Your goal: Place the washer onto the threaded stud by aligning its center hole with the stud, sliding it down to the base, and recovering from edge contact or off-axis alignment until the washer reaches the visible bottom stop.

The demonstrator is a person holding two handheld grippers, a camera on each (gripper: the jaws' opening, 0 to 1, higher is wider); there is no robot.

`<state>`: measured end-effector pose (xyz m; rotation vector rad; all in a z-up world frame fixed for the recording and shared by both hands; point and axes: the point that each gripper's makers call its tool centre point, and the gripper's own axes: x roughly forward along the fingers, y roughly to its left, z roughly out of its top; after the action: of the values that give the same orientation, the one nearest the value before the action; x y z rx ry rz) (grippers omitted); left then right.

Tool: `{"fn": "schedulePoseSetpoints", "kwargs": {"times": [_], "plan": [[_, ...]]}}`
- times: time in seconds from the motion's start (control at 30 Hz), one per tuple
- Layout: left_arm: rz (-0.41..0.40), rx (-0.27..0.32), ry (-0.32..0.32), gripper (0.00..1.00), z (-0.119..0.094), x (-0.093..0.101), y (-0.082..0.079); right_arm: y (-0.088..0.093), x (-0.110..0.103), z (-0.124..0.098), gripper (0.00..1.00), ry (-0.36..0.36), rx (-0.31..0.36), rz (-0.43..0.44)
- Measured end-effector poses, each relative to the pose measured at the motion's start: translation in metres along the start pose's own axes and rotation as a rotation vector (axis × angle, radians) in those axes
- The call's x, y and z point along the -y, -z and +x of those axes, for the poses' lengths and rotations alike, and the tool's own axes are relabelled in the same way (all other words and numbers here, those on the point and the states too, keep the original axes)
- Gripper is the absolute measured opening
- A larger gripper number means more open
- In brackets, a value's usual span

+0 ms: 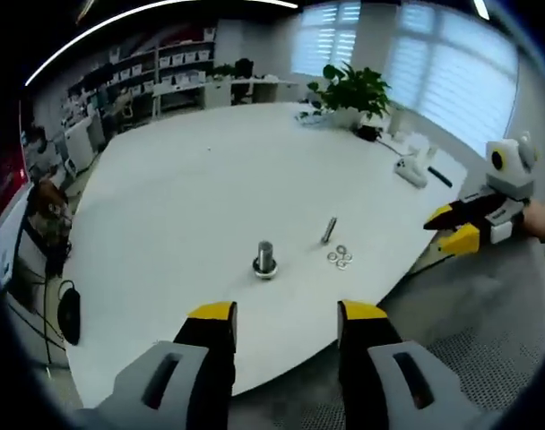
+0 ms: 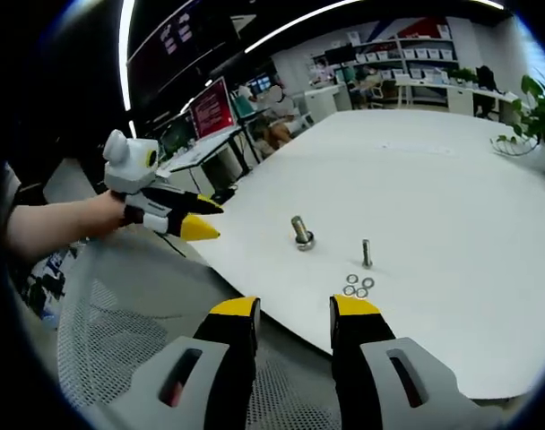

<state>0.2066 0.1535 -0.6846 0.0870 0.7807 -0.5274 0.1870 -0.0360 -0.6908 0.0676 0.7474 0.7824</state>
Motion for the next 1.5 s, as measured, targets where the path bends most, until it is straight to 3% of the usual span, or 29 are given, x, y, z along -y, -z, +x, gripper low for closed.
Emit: {"fn": "schedulePoseSetpoints", "kwargs": {"times": [0.1, 0.27, 0.33, 0.43, 0.53, 0.63, 0.77, 0.9, 1.0, 1.1, 1.2, 1.5], "plan": [[0.005, 0.036, 0.051, 0.46, -0.019, 0.004, 0.0, 0.0, 0.001, -0.001, 0.34, 0.003, 0.0, 0.001], [0.14, 0.028, -0.001, 0.46, -0.041, -0.003, 0.001, -0.002, 0.003, -0.002, 0.34, 0.013, 0.016, 0.02], [0.129, 0.07, -0.027, 0.45, -0.04, -0.015, 0.001, -0.002, 0.003, -0.002, 0.34, 0.015, 0.019, 0.02], [0.029, 0.143, -0.036, 0.45, -0.038, -0.021, -0.005, -0.001, 0.002, -0.001, 0.34, 0.008, 0.008, 0.012], [0.049, 0.099, 0.001, 0.44, -0.037, -0.014, -0.001, 0.002, 0.0, -0.001, 0.34, 0.007, -0.002, 0.002], [0.07, 0.115, 0.015, 0.44, -0.036, -0.011, -0.003, 0.001, 0.003, -0.002, 0.34, 0.017, 0.005, 0.021], [0.131, 0.087, 0.013, 0.44, -0.032, -0.016, 0.007, 0.002, 0.002, -0.001, 0.34, 0.015, -0.005, 0.014], [0.126, 0.076, 0.042, 0.44, -0.03, -0.012, 0.015, 0.005, 0.003, 0.001, 0.34, 0.02, -0.026, 0.007], [0.167, 0.114, 0.037, 0.43, -0.035, -0.009, 0.01, 0.006, 0.007, 0.0, 0.34, 0.041, -0.029, 0.02], [0.119, 0.169, 0.015, 0.42, -0.038, -0.015, 0.0, 0.007, 0.009, 0.0, 0.34, 0.051, -0.035, 0.026], [0.14, 0.221, 0.004, 0.41, -0.042, -0.014, -0.009, 0.012, 0.009, 0.002, 0.35, 0.056, -0.07, 0.01], [0.135, 0.175, 0.075, 0.41, -0.037, -0.003, 0.001, 0.013, 0.016, -0.001, 0.36, 0.099, -0.072, 0.027]]}}
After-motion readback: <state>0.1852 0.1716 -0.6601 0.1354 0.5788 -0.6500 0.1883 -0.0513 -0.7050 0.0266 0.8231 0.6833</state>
